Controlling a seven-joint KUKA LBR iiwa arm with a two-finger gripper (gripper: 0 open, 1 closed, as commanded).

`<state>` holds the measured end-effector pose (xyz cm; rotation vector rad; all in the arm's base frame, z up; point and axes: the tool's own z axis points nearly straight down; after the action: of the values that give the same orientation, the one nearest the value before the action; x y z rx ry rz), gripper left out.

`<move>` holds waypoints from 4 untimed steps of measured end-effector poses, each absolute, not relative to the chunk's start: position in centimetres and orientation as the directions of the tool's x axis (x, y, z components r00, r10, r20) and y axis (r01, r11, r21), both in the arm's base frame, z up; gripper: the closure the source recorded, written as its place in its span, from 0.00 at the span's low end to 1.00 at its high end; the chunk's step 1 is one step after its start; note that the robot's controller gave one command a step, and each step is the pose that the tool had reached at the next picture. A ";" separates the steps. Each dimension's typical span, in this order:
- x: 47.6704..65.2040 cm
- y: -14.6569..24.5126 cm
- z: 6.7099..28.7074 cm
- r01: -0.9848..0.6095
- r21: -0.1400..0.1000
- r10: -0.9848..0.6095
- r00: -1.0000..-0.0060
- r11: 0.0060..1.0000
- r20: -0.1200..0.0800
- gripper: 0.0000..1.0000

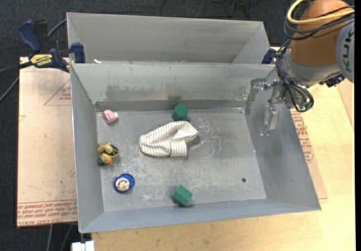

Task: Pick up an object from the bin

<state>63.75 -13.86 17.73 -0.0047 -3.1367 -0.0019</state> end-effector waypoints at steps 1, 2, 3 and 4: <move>63.9 -13.8 18.2 -0.001 0.000 -0.001 -1.000 1.000 -0.003 0.00; 61.9 -2.2 6.7 -0.271 0.007 -0.271 -0.963 0.963 0.006 0.00; 62.5 -4.0 13.1 -0.107 0.000 -0.107 -0.994 0.994 -0.006 0.00; 60.5 6.9 10.0 -0.529 0.011 -0.529 -0.849 0.849 0.002 0.00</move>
Offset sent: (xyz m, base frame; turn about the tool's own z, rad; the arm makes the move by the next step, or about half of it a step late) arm -0.0175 0.1126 -0.1073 -0.2754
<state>60.55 6.92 10.00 0.8623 -3.0159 -0.0160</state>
